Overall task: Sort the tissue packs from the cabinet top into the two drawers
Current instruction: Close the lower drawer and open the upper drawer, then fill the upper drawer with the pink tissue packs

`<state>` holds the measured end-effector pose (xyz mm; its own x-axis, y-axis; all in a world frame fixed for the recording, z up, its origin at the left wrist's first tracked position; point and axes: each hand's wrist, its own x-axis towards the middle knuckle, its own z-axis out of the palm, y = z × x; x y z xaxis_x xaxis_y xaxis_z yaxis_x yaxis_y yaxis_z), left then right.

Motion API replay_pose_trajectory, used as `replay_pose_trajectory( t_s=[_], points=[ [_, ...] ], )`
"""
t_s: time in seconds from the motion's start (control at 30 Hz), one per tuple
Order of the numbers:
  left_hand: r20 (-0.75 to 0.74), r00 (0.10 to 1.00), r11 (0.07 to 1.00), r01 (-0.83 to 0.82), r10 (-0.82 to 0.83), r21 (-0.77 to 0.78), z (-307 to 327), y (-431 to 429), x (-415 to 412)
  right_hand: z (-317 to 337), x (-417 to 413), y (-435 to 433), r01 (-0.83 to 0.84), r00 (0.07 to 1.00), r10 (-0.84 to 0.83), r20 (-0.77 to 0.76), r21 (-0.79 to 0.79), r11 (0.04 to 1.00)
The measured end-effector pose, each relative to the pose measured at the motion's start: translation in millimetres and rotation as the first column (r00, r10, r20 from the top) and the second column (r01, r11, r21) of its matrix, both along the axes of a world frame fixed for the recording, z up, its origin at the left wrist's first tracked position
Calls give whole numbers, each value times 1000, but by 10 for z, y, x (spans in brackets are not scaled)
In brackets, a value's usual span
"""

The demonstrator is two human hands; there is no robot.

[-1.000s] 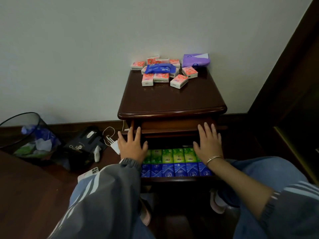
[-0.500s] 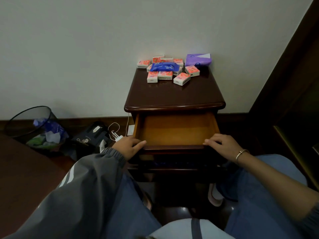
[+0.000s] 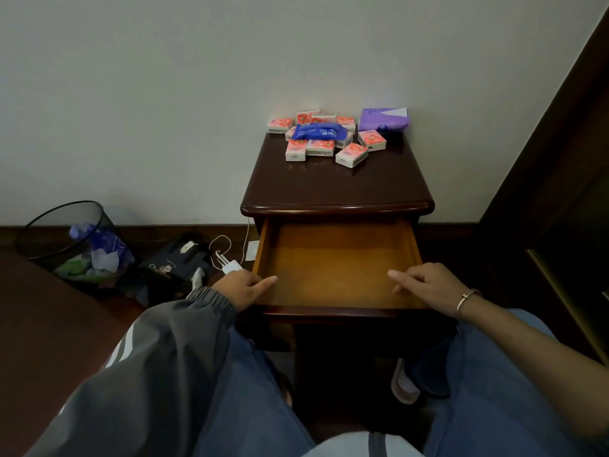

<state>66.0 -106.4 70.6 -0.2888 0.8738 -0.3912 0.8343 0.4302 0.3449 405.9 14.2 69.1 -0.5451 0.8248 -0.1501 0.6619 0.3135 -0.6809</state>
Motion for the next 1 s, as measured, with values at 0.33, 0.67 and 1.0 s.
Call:
replay_pose_trajectory(
  t_s=[0.33, 0.67, 1.0],
  points=[
    [-60, 996, 848, -28, 70, 530, 248, 824, -270, 319, -352, 1282, 220, 972, -232, -30, 453, 864],
    [-197, 953, 804, -73, 232, 590, 215, 1991, -386, 13, -1049, 2222, 352, 841, -468, 273, 381, 855],
    [12, 923, 768, -328, 385, 550, 201, 3236, -299, -128, -1090, 2265, 374, 782, -539, 312, 457, 807]
  ],
)
